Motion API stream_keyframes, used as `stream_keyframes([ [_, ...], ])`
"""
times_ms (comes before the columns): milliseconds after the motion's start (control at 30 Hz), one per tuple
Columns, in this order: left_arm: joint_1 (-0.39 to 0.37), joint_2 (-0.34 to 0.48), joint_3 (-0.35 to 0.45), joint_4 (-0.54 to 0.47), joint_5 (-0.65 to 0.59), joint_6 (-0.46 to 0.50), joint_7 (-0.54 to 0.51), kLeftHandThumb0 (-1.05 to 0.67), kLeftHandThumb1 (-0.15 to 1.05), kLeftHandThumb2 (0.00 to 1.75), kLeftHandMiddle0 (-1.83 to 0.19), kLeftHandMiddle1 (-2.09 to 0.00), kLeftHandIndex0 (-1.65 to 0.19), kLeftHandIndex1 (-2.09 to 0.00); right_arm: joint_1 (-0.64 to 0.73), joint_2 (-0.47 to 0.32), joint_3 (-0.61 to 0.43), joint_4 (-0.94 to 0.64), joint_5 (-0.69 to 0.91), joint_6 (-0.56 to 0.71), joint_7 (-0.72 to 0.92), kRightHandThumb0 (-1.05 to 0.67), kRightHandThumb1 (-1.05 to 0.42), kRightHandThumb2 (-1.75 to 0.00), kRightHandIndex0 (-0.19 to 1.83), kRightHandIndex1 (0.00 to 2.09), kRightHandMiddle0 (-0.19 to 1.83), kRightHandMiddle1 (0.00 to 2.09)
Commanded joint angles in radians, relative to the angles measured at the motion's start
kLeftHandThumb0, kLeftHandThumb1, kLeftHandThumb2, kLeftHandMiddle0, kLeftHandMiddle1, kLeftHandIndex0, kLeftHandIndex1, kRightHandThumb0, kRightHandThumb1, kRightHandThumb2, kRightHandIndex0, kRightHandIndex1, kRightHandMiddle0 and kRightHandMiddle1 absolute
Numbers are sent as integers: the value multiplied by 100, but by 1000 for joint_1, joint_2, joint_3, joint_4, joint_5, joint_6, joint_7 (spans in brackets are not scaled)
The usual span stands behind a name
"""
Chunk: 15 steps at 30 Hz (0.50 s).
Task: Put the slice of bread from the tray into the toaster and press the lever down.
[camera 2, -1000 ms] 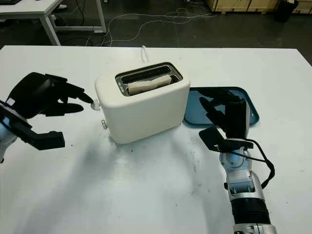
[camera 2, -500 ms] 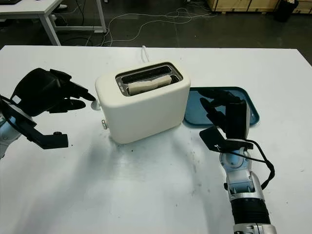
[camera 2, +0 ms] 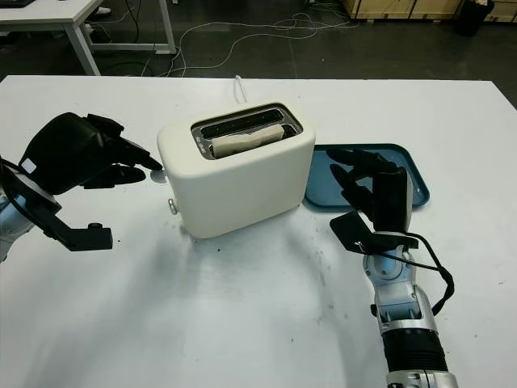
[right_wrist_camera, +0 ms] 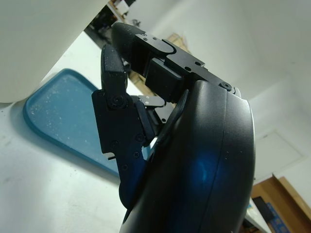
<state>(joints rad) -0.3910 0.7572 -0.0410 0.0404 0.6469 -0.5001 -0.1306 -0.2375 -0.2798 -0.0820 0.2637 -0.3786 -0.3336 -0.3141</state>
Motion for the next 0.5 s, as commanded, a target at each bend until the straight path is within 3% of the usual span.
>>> stream_keyframes([
  [0,-12,19,-3,3,-4,10,-21,-41,92,13,-90,-122,-114,-15,-3,-1,2,3,5,-15,-10,-33,-92,-16,66,147,115,7],
  [467,-67,15,-37,72,-1,-5,-47,-40,92,8,-90,-124,-115,-18,-1,0,-2,3,23,-11,-2,-32,-92,-16,65,149,114,7],
])
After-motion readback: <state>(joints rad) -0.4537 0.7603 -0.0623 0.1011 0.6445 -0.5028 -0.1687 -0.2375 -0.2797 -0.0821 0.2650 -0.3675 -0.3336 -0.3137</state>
